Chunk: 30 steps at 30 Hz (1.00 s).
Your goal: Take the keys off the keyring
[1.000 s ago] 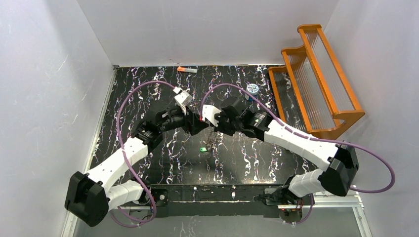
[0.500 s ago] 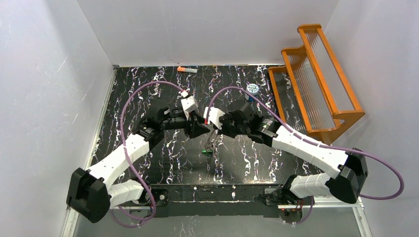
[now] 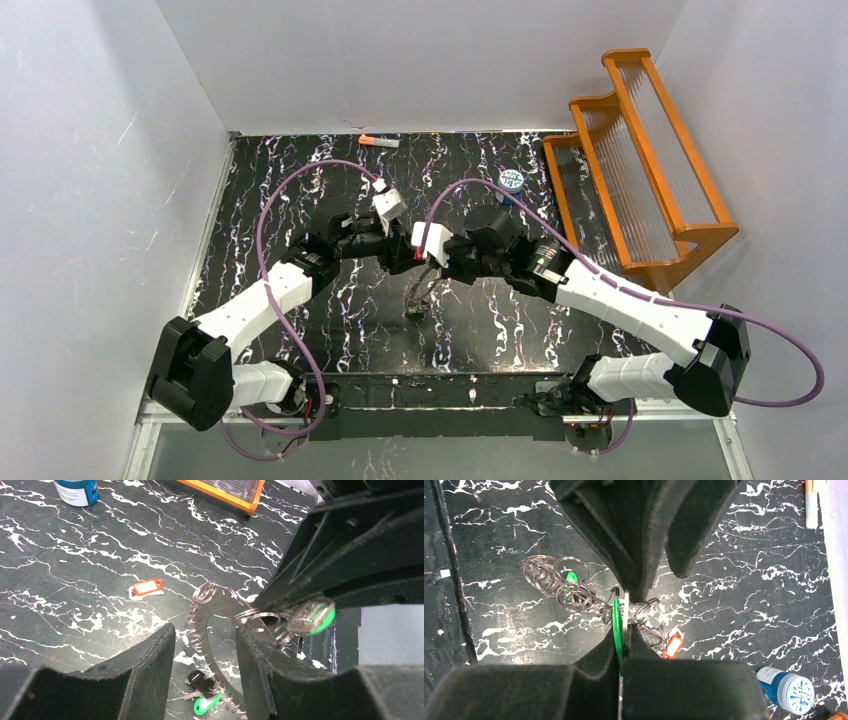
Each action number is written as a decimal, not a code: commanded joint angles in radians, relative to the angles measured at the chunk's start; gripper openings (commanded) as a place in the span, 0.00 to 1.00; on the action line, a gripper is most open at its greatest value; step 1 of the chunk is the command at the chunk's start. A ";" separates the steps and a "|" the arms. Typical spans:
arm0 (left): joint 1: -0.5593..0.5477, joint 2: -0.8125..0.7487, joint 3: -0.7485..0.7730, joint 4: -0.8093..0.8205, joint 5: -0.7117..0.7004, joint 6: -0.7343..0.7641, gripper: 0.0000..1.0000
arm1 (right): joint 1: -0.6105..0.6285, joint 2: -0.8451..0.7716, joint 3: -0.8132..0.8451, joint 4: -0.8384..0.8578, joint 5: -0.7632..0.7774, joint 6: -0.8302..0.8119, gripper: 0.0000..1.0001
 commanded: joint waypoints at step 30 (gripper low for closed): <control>0.023 -0.147 0.005 -0.090 0.189 0.074 0.45 | 0.031 -0.049 -0.023 0.078 0.046 -0.004 0.01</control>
